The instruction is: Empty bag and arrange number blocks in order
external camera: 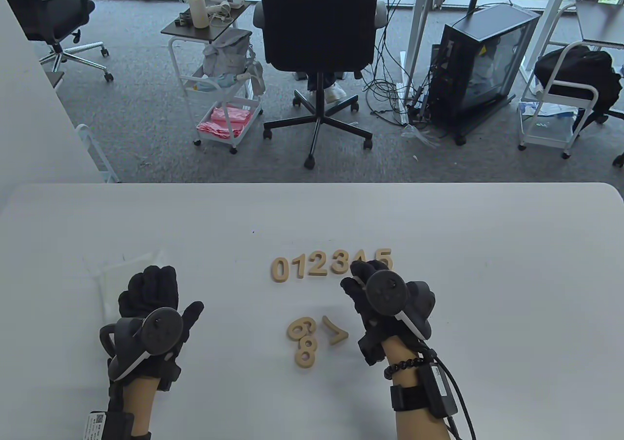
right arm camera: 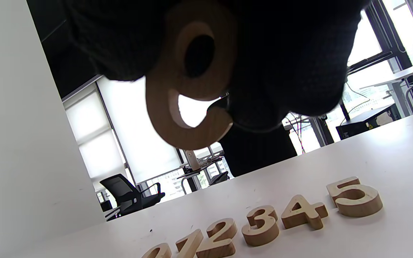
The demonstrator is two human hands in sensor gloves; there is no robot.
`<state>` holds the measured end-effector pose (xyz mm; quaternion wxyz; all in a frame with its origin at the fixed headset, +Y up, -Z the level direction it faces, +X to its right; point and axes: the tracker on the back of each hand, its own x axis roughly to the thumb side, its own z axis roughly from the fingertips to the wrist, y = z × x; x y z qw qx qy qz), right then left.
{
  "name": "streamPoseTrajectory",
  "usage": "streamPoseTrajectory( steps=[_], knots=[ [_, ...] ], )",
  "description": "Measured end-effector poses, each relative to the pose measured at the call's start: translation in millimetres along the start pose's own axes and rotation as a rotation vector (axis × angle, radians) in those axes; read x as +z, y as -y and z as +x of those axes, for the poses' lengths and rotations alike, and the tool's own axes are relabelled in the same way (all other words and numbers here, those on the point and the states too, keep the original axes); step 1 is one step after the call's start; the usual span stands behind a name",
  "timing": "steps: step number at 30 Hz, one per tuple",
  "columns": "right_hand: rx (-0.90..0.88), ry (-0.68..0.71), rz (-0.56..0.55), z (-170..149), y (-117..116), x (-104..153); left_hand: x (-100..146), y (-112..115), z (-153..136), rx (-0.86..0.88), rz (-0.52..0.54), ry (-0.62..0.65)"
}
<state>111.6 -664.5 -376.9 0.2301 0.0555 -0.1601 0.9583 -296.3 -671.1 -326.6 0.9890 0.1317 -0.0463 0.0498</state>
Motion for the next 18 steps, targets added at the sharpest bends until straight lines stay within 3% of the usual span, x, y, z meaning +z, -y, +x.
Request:
streamPoseTrajectory(
  steps=[6,18],
  knots=[
    [0.014,-0.011,-0.073,-11,7,1,0,0,0,0.001,-0.002,-0.002],
    [0.081,-0.118,-0.075,-46,5,-12,-1,1,3,-0.019,-0.004,0.006]
  ],
)
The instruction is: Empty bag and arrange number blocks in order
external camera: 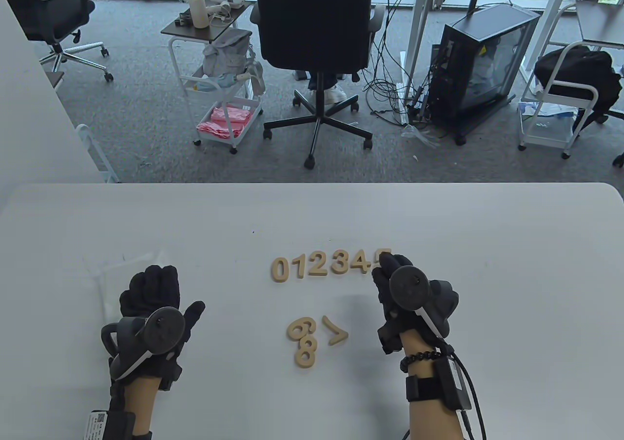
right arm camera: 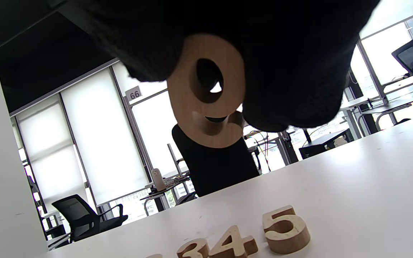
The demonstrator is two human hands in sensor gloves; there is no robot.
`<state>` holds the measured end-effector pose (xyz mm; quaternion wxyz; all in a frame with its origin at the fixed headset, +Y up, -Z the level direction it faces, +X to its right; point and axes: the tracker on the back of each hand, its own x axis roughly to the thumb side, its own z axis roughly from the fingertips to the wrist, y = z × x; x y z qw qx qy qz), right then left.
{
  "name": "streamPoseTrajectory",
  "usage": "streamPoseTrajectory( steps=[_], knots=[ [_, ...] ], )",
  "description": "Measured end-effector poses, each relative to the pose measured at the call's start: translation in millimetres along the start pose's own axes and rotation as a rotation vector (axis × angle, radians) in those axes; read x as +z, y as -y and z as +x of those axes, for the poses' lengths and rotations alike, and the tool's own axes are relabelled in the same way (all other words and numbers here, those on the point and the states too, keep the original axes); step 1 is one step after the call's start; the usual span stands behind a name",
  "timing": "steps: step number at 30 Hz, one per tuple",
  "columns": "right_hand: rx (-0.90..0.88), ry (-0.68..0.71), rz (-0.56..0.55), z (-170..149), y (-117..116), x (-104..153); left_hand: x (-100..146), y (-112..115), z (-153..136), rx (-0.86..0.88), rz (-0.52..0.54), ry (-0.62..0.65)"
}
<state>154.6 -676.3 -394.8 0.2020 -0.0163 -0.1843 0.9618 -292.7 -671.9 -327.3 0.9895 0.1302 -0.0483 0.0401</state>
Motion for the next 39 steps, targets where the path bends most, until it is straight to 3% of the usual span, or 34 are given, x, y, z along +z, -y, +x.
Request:
streamPoseTrajectory(
  steps=[16,33,39],
  knots=[
    [0.156,-0.086,0.101,-67,-44,-60,-2,4,-3,-0.011,-0.025,-0.024],
    [0.347,-0.077,0.221,-61,-94,-81,-2,3,-5,-0.003,-0.028,-0.032],
    [0.356,-0.086,0.263,-64,-98,-81,-3,3,-5,-0.002,-0.029,-0.032]
  ],
)
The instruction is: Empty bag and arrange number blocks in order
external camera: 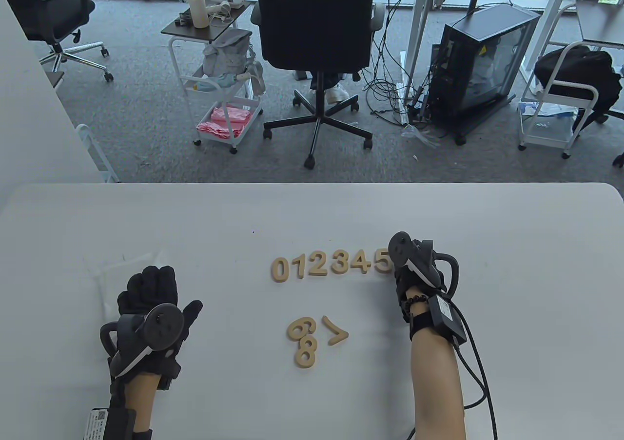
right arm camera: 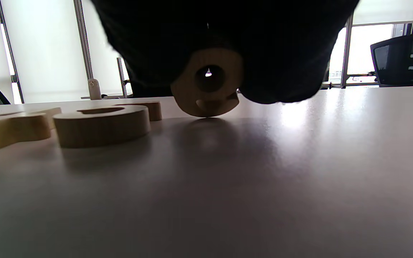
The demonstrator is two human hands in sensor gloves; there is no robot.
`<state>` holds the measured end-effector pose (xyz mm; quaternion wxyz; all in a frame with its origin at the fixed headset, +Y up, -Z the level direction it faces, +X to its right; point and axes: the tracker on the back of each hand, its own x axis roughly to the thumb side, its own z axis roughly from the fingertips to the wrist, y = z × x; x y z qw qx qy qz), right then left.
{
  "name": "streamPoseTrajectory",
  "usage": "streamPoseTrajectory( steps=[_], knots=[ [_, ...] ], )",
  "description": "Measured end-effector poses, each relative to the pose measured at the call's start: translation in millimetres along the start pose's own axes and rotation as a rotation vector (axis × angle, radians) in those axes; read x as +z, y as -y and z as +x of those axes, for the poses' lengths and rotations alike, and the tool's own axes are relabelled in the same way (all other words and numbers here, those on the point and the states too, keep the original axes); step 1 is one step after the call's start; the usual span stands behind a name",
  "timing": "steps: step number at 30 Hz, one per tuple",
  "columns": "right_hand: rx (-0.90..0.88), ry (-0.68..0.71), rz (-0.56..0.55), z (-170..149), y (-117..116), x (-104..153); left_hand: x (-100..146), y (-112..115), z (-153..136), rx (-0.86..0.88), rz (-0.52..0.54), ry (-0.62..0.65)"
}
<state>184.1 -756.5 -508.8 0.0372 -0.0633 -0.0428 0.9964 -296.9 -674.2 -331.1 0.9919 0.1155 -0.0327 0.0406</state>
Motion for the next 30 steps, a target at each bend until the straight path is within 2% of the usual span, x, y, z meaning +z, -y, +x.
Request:
streamPoseTrajectory(
  steps=[15,21,30],
  knots=[
    [0.081,0.036,0.101,5,-8,1,0,0,0,-0.002,-0.003,0.000],
    [0.080,0.052,0.105,5,-8,0,0,0,0,0.001,0.001,-0.001],
    [0.063,0.059,0.078,4,8,2,0,0,-1,0.003,0.004,-0.002]
  ],
)
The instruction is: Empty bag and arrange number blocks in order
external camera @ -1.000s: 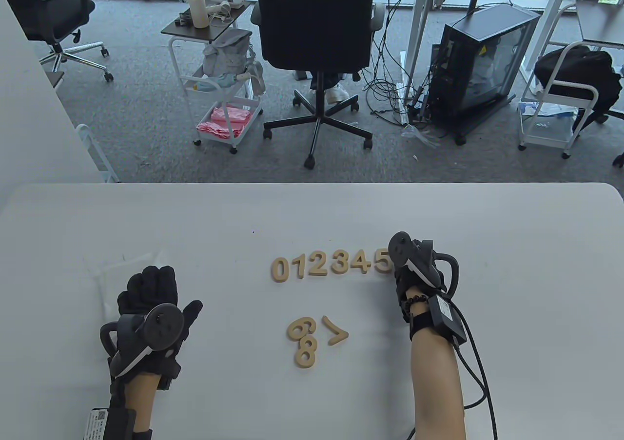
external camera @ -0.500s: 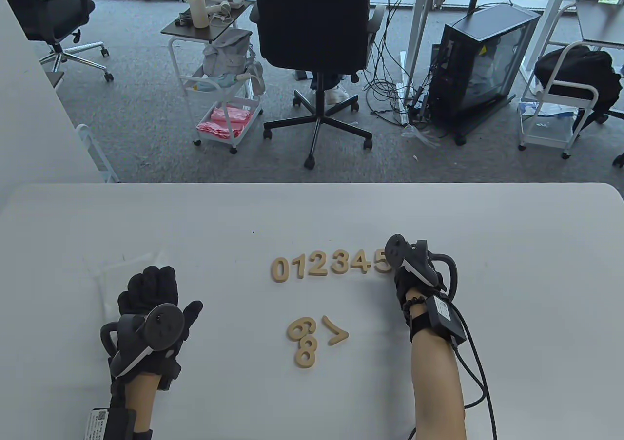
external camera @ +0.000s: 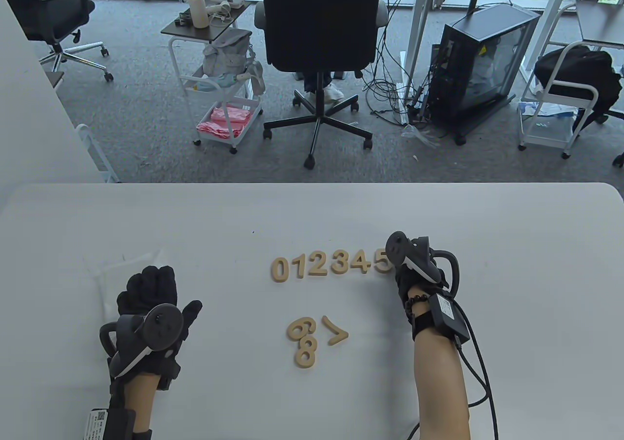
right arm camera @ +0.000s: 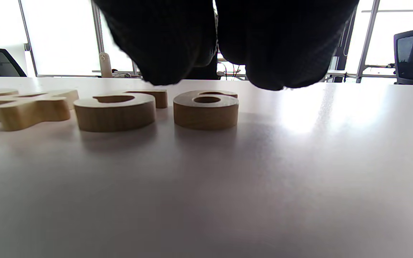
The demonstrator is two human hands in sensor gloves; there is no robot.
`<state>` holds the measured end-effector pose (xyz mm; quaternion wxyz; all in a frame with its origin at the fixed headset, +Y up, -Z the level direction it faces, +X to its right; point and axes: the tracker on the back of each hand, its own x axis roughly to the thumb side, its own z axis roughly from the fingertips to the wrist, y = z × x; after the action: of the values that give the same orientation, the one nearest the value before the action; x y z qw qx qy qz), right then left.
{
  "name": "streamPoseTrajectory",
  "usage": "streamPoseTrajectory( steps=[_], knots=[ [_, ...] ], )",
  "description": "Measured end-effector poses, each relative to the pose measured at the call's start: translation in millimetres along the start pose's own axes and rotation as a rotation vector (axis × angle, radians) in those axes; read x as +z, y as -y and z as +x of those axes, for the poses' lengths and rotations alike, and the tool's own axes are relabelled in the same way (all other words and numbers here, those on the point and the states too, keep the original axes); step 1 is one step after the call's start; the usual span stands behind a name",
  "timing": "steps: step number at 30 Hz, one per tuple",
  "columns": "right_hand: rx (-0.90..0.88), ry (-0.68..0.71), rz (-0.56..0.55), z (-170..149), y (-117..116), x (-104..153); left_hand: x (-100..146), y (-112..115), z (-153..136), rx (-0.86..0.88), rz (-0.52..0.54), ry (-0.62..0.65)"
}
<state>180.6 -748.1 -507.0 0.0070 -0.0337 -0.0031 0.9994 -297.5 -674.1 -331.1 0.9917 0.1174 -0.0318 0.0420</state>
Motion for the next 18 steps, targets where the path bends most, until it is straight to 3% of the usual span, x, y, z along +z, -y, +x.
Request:
streamPoseTrajectory(
  steps=[7,12,18],
  knots=[
    [-0.030,0.090,-0.024,9,31,23,0,0,1,-0.006,-0.002,0.010],
    [-0.117,0.228,-0.044,25,58,66,1,0,2,0.001,0.004,0.018],
    [-0.186,0.395,-0.038,54,67,124,2,0,4,0.009,0.008,0.029]
  ],
)
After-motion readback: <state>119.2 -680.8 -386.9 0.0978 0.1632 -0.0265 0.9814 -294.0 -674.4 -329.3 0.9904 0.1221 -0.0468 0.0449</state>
